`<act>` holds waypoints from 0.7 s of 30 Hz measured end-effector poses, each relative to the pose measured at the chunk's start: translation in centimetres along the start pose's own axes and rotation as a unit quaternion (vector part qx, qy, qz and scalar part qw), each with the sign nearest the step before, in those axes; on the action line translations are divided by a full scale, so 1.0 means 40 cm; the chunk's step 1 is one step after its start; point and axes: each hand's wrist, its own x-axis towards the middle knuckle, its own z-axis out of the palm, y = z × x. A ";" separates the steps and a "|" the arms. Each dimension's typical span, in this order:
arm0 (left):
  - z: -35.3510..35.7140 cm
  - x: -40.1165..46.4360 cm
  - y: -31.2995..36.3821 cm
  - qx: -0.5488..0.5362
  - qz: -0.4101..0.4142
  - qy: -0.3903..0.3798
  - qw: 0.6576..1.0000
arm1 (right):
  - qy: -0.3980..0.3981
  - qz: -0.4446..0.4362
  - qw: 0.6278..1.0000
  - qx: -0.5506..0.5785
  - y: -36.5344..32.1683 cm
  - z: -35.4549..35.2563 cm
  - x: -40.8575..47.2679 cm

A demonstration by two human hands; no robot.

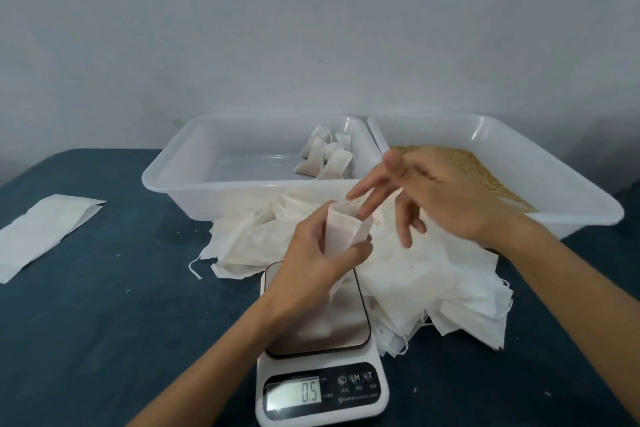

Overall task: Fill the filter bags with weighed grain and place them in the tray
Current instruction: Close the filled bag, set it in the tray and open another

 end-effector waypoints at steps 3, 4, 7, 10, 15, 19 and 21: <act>-0.016 -0.004 -0.019 -0.015 -0.018 0.013 1.000 | 0.146 0.025 0.989 -0.017 0.060 -0.116 0.016; -0.020 -0.004 -0.022 -0.018 -0.021 0.011 1.000 | 0.182 0.045 0.979 -0.076 0.101 -0.166 0.020; -0.027 -0.005 -0.025 -0.024 -0.016 0.005 1.000 | 0.097 0.213 0.920 -0.314 0.232 -0.312 0.013; -0.028 -0.006 -0.028 -0.035 0.001 0.011 0.999 | -0.039 0.342 0.859 -0.379 0.339 -0.372 -0.004; -0.019 -0.006 -0.031 -0.068 -0.002 0.022 0.997 | -0.034 0.322 0.849 -0.417 0.431 -0.361 0.004; -0.016 -0.007 -0.030 -0.048 -0.013 0.025 0.998 | -0.017 0.290 0.855 -0.431 0.445 -0.369 -0.001; -0.017 -0.006 -0.029 -0.043 -0.016 0.030 0.998 | 0.016 0.281 0.853 -0.439 0.440 -0.392 -0.012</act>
